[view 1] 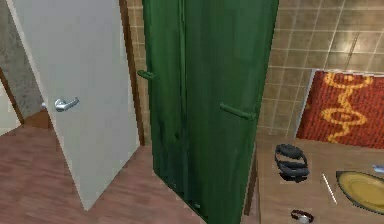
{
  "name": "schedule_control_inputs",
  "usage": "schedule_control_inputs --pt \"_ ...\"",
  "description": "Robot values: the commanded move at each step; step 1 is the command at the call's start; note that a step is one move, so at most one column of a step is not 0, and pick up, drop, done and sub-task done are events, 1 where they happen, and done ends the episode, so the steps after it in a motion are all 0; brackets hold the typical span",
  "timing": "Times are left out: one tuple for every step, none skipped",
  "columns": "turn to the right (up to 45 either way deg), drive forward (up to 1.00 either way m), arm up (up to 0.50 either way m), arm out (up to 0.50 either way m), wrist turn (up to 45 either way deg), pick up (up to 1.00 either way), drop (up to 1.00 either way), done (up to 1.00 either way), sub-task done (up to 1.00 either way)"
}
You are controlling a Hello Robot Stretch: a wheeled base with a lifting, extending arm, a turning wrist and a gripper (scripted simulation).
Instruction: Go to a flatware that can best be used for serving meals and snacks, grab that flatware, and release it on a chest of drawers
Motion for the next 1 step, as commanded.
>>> schedule_control_inputs --pt "12.0 0.00 0.00 0.00 0.0 0.00 0.00 0.00 0.00"
